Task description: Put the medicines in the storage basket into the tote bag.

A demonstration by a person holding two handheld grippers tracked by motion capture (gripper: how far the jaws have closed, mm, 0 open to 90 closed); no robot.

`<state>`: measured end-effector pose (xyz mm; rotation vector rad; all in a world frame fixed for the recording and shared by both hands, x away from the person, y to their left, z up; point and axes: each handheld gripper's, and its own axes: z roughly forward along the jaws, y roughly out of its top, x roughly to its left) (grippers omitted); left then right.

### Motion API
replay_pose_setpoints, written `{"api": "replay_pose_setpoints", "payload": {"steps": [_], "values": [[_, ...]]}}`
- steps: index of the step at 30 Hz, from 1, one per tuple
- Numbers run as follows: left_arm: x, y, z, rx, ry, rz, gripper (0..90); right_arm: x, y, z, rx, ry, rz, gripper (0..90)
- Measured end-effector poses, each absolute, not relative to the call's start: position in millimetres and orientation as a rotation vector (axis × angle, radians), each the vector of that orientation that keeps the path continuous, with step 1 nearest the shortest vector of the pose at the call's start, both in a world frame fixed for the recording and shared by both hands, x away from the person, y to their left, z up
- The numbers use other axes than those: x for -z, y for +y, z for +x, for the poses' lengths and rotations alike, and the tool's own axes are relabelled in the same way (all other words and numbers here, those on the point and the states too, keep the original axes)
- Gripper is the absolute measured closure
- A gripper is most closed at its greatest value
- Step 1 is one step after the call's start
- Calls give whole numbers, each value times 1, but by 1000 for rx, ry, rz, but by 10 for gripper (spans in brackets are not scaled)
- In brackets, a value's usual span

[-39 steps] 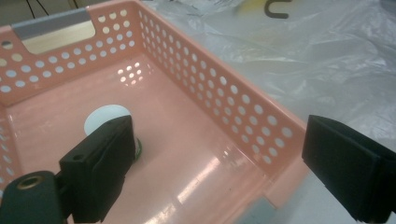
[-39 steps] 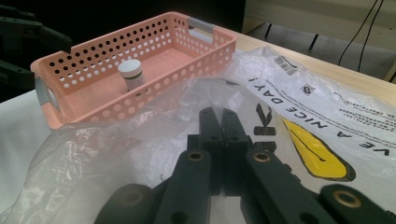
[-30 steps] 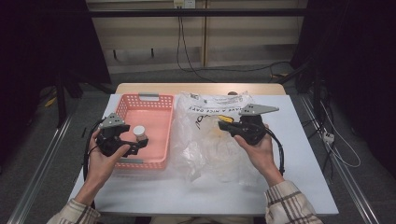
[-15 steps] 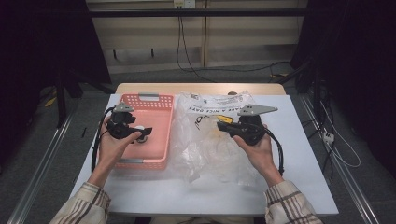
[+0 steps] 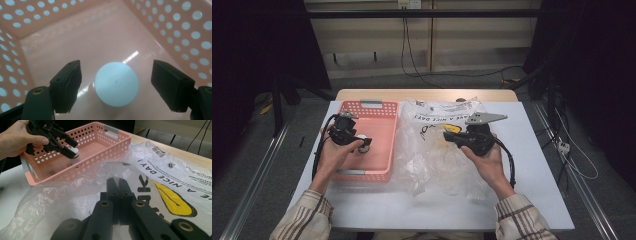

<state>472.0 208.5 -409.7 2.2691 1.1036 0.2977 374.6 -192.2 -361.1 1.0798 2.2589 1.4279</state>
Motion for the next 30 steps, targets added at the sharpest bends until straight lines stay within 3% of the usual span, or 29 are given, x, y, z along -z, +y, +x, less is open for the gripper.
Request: {"api": "replay_pose_setpoints", "payload": {"steps": [6, 7, 11, 20, 30], "values": [[409, 213, 473, -275, 1131, 2268, 292, 362, -191, 375, -1426, 2263, 1080, 900], [409, 213, 472, -274, 1127, 2275, 339, 362, -191, 375, -1423, 2264, 1080, 900], [410, 212, 471, -269, 1134, 2292, 358, 362, -192, 375, -1425, 2263, 1083, 900], [415, 209, 471, -273, 1122, 2344, 501, 363, -193, 376, -1431, 2265, 1090, 900], [407, 212, 468, -317, 1119, 2258, 509, 365, -193, 376, -1430, 2273, 1098, 900]]}}
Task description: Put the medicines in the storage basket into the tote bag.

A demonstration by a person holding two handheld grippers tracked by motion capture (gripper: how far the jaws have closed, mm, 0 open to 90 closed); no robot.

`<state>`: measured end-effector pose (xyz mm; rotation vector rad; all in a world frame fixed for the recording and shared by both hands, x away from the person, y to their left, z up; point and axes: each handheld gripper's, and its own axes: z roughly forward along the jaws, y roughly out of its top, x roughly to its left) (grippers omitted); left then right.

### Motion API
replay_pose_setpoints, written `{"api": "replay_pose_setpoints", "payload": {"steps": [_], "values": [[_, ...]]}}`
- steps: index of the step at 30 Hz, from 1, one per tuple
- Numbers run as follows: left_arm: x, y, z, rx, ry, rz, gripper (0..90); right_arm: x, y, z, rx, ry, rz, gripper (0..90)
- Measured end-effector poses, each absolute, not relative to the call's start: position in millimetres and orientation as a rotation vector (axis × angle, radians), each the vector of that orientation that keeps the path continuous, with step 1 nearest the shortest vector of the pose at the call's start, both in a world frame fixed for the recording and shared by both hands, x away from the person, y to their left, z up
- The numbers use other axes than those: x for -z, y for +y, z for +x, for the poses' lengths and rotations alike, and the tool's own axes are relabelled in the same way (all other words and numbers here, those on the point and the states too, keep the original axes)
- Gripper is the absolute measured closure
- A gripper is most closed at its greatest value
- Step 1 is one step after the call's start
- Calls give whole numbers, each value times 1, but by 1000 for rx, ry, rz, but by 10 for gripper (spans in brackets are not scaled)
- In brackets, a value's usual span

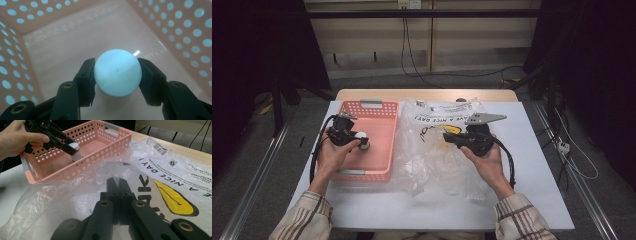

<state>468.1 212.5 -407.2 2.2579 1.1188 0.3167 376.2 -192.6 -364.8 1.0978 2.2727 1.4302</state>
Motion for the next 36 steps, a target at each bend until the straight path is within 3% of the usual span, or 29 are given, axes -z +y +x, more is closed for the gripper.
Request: {"api": "replay_pose_setpoints", "payload": {"steps": [20, 36], "values": [[377, 210, 446, -345, 1065, 2098, 510, 364, -193, 376, -1422, 2274, 1087, 900], [354, 192, 426, -340, 906, 2044, 510, 365, -193, 376, -1417, 2285, 1085, 900]]}}
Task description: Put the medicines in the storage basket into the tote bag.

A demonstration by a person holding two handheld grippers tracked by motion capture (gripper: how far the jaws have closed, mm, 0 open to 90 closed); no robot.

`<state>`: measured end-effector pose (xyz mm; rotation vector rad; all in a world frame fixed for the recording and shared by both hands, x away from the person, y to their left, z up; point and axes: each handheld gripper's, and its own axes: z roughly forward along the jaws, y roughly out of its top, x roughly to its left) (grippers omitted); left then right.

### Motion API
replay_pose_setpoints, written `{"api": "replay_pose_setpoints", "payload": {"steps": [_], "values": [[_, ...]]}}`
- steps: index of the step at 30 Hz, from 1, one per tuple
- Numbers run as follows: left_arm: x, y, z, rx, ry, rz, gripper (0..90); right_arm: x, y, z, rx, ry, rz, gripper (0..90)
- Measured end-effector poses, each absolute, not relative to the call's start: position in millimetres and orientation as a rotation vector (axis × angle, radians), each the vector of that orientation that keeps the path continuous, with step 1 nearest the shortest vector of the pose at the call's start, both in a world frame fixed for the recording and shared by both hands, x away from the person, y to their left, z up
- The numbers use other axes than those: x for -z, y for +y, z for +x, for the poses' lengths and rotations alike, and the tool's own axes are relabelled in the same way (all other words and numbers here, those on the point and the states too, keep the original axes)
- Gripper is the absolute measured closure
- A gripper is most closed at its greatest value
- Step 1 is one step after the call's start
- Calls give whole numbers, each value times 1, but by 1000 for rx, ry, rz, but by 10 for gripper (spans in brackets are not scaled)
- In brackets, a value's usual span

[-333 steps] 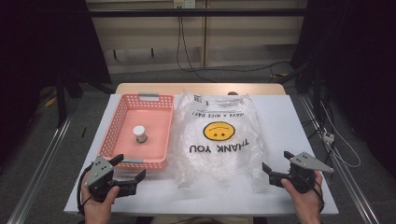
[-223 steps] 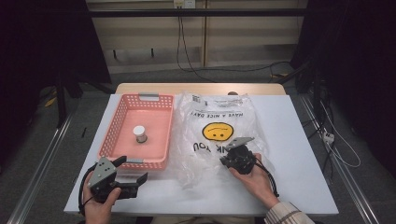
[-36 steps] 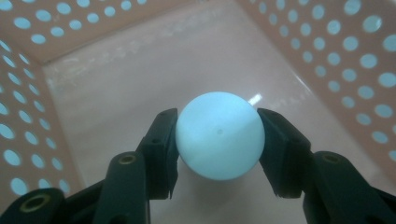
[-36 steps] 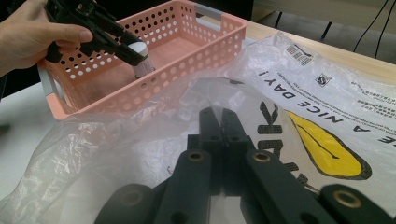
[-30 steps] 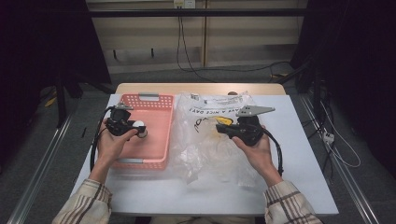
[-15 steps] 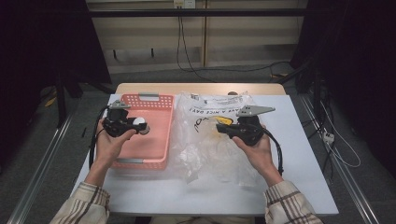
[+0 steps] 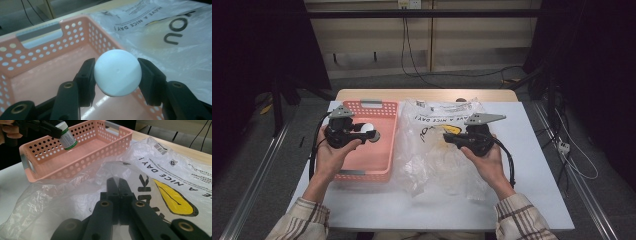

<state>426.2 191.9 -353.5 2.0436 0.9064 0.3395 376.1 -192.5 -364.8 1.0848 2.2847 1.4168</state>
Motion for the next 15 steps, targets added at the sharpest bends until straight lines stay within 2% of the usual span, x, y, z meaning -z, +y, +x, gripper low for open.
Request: {"api": "replay_pose_setpoints", "payload": {"steps": [15], "values": [[335, 164, 405, -304, 757, 2041, 511, 364, -193, 376, -1414, 2277, 1084, 900]]}}
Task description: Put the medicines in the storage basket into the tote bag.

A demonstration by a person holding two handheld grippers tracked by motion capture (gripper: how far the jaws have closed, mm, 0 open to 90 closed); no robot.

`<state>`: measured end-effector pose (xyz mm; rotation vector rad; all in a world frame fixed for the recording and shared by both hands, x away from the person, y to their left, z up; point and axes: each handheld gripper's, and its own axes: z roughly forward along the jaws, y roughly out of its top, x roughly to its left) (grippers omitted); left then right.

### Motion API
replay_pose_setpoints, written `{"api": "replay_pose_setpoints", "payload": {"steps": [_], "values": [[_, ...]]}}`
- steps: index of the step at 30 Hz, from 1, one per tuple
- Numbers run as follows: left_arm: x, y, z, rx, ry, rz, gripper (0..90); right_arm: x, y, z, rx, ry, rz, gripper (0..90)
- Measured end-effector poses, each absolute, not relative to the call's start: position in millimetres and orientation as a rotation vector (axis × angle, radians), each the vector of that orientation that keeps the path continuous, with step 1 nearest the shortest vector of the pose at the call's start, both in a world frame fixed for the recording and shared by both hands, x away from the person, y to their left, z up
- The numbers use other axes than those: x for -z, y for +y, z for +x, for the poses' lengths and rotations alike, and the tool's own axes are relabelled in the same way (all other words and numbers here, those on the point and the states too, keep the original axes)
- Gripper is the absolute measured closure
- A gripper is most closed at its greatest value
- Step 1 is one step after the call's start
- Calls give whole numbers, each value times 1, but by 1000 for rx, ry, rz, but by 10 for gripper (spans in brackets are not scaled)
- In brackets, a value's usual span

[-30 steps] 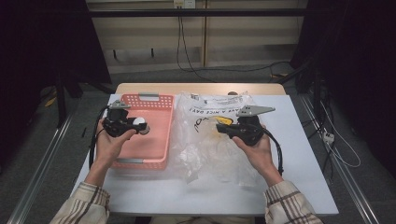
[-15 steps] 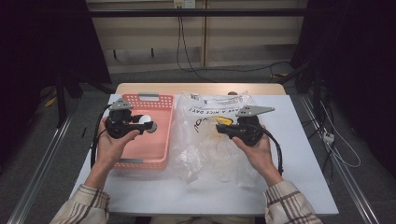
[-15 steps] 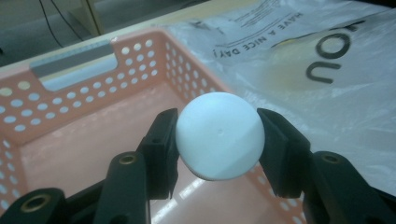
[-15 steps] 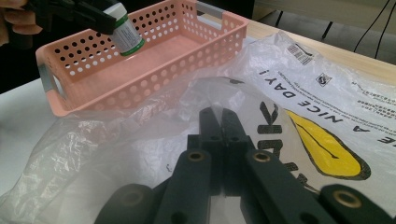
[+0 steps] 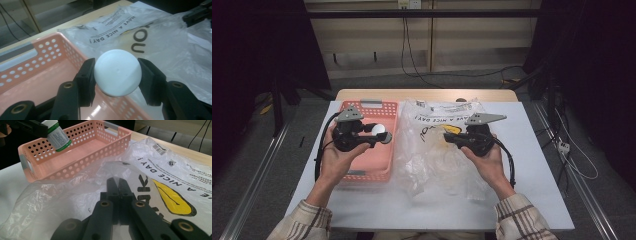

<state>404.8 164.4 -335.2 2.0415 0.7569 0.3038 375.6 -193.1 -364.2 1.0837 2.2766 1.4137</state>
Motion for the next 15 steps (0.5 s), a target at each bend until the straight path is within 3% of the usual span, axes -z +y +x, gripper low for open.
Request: {"api": "replay_pose_setpoints", "payload": {"steps": [15], "values": [[314, 136, 374, -270, 619, 1992, 510, 365, -191, 375, -1399, 2286, 1077, 900]]}}
